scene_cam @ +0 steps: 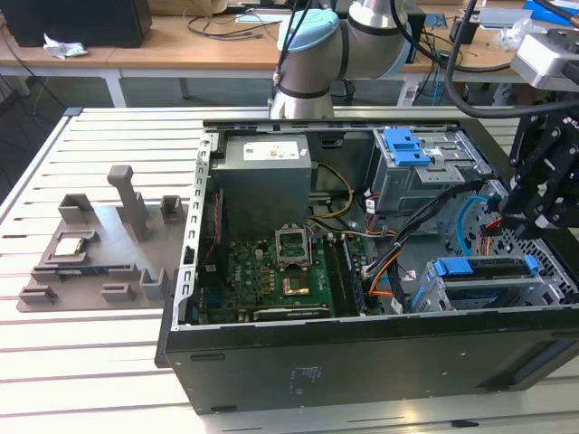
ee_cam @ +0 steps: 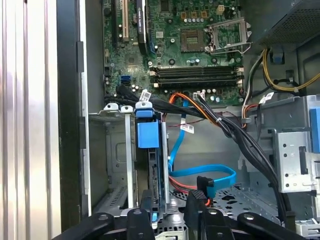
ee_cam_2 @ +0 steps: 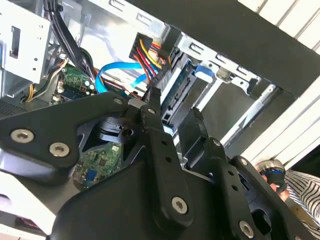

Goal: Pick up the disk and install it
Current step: 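Insert the first disk wire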

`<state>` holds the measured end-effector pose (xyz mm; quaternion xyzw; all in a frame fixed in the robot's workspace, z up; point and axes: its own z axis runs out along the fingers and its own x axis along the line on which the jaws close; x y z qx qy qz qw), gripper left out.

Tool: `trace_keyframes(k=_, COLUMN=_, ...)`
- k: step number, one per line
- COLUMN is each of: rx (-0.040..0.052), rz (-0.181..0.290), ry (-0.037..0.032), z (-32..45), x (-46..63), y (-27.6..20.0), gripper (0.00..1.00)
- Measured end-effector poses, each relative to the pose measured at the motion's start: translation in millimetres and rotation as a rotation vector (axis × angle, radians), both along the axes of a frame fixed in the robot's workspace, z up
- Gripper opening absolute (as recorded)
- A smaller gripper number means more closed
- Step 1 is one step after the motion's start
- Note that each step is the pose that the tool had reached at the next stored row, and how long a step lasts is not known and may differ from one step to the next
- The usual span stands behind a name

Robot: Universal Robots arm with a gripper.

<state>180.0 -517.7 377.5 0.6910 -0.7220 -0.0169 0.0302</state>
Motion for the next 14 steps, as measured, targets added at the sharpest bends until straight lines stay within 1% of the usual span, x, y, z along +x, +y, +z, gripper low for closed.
trace_keyframes(k=1, rx=-0.0022, rz=0.0, ry=0.0008, z=-1.7, x=3.3, y=3.4, gripper=0.42)
trace_keyframes(k=2, rx=-0.003, rz=0.0, ry=0.0019, z=-5.1, x=7.1, y=7.1, gripper=0.42)
trace_keyframes(k=6, rx=-0.0038, rz=-0.004, ry=0.0043, z=-13.8, x=12.3, y=11.7, gripper=0.42)
trace_keyframes(k=10, rx=-0.0039, rz=-0.017, ry=0.0049, z=-18.1, x=14.7, y=11.9, gripper=0.42)
trace_keyframes(k=13, rx=-0.004, rz=-0.018, ry=0.005, z=-18.7, x=15.4, y=11.9, gripper=0.42)
trace_keyframes(k=14, rx=-0.0041, rz=-0.018, ry=0.005, z=-18.7, x=15.4, y=11.9, gripper=0.4)
